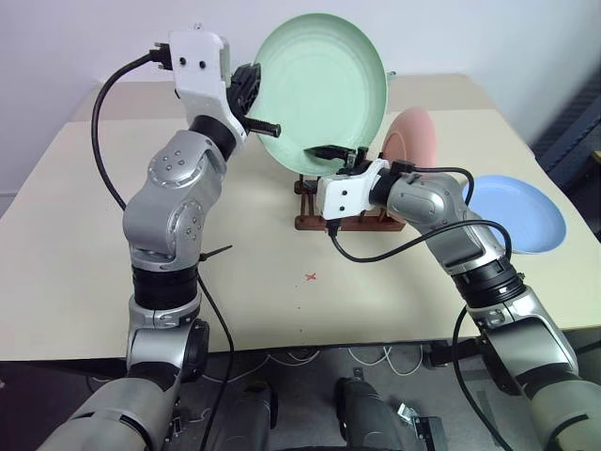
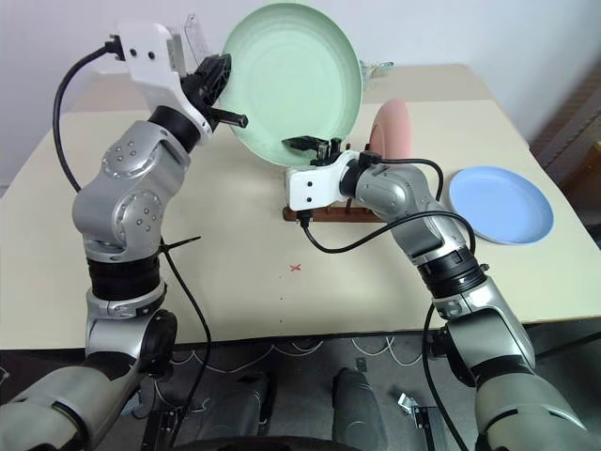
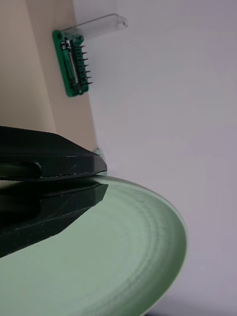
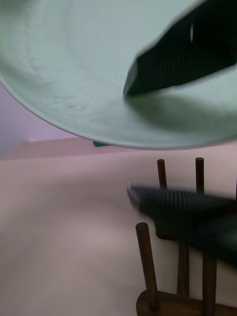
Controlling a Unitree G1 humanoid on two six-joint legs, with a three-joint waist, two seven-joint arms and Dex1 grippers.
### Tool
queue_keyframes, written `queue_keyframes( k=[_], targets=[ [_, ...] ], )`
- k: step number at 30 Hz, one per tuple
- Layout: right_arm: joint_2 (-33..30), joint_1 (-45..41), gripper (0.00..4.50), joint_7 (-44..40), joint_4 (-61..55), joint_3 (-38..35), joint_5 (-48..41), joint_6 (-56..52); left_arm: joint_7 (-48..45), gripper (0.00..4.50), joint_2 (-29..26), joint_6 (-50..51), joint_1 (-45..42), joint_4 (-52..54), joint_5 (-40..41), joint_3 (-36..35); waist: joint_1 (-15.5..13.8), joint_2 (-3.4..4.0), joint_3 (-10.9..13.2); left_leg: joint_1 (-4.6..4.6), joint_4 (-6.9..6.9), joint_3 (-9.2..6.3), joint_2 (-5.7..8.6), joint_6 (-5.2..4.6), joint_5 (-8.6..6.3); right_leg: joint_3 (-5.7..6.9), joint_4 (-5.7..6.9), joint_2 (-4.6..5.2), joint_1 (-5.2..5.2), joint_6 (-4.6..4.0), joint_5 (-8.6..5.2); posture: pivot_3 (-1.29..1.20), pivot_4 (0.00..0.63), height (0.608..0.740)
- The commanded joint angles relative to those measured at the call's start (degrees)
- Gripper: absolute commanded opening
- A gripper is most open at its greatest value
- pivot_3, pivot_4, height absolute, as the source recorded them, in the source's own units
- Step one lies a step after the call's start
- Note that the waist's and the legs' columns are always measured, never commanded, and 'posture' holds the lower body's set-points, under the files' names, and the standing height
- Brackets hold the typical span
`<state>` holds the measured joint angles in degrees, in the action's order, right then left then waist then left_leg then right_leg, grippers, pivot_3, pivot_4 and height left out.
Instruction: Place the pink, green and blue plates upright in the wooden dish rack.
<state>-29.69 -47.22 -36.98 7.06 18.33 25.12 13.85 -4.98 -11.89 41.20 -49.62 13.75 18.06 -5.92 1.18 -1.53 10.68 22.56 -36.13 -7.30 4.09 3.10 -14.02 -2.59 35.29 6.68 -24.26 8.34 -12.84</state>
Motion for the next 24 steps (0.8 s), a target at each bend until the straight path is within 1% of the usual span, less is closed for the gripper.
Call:
queue_keyframes(
  k=[1,2,5,7,10,11,14,17,20,22,24],
  targets=[
    [0.64,-1.52,0.51,0.72,-0.88,-0.3,-0.04,0.71,1.1,0.0,0.25,-0.52,-1.13,2.24,0.28,-1.59,0.05,0.0,0.0,0.0,0.0,0.0,0.0,0.0,0.0,0.0,0.0,0.0,0.0,0.0,0.0,0.0,0.15,0.74],
    [0.68,-1.56,0.04,0.78,-0.86,-0.28,-0.01,0.77,1.62,0.0,0.45,-0.46,-1.26,2.08,0.28,-2.06,0.08,0.0,0.0,-0.01,0.0,0.0,0.0,0.0,0.0,0.0,0.0,0.0,0.0,0.0,0.0,0.0,0.15,0.74],
    [0.79,-1.61,0.0,1.55,-0.75,-0.33,0.5,0.99,3.82,1.01,1.33,-1.56,-2.04,0.85,0.14,-4.68,-0.18,-0.01,0.0,-0.01,-0.01,-0.01,0.0,0.01,0.0,0.0,0.0,0.0,0.03,0.0,0.0,0.0,0.15,0.74],
    [0.81,-1.62,0.0,1.9,-0.65,-0.31,0.98,1.12,6.79,1.98,0.95,-3.67,-2.79,-0.75,-1.91,-6.49,-0.21,0.0,0.0,0.01,-0.04,0.0,0.02,0.01,0.01,0.0,-0.02,0.0,0.03,0.0,0.0,0.0,0.15,0.74],
    [0.78,-1.69,0.0,2.36,-0.65,-0.3,1.18,1.25,10.93,3.55,0.81,-5.64,-3.65,-3.19,-3.05,-9.67,-0.21,-0.01,0.0,0.0,-0.02,-0.01,0.01,0.04,0.02,-0.01,-0.01,0.0,0.02,0.0,0.0,0.0,0.15,0.74],
    [0.77,-1.74,0.0,2.61,-0.6,-0.41,1.18,1.34,12.24,3.96,0.84,-6.45,-3.91,-4.03,-2.9,-11.3,-0.12,0.0,0.0,0.0,-0.02,-0.01,0.01,0.04,0.03,-0.01,-0.01,0.0,0.02,0.0,0.0,0.0,0.15,0.74],
    [0.57,-2.09,0.0,3.41,-0.34,-1.0,1.08,1.33,15.67,3.96,0.38,-10.51,-4.97,-6.41,-1.8,-17.07,-0.01,0.0,0.0,-0.02,0.0,-0.01,0.0,0.05,0.03,-0.01,0.0,0.0,0.01,0.0,0.0,0.0,0.15,0.74],
    [0.11,-2.43,0.0,4.03,0.07,-1.66,0.71,1.34,16.61,3.96,-2.08,-14.33,-5.34,-8.61,-2.24,-20.03,-0.02,0.0,0.0,-0.01,-0.01,-0.01,0.0,0.06,0.04,-0.01,0.0,0.0,0.0,0.0,0.0,0.0,0.15,0.74],
    [0.91,-3.62,0.0,3.97,-1.1,-5.19,-3.84,-1.41,12.93,3.96,-8.6,-16.91,-2.44,-11.72,-5.33,-19.01,-0.09,-0.01,0.0,-0.01,-0.01,0.0,0.01,0.06,0.04,-0.01,0.0,0.0,0.0,0.0,0.0,0.0,0.15,0.74],
    [2.33,-4.63,0.0,2.99,-3.04,-8.75,-9.93,-4.66,7.67,3.96,-12.54,-16.92,1.19,-13.54,-5.94,-16.67,0.01,0.0,0.0,-0.01,0.01,0.0,0.01,0.07,0.04,-0.01,0.0,0.0,0.0,0.0,0.0,0.0,0.15,0.74],
    [4.43,-5.0,0.0,1.49,-6.14,-12.76,-18.23,-9.82,1.77,3.96,-15.07,-15.91,5.45,-14.13,-5.4,-13.84,0.0,0.02,0.0,-0.02,0.02,0.0,0.01,0.06,0.04,-0.02,0.01,0.0,0.01,0.0,0.0,0.0,0.15,0.74]
  ],
)
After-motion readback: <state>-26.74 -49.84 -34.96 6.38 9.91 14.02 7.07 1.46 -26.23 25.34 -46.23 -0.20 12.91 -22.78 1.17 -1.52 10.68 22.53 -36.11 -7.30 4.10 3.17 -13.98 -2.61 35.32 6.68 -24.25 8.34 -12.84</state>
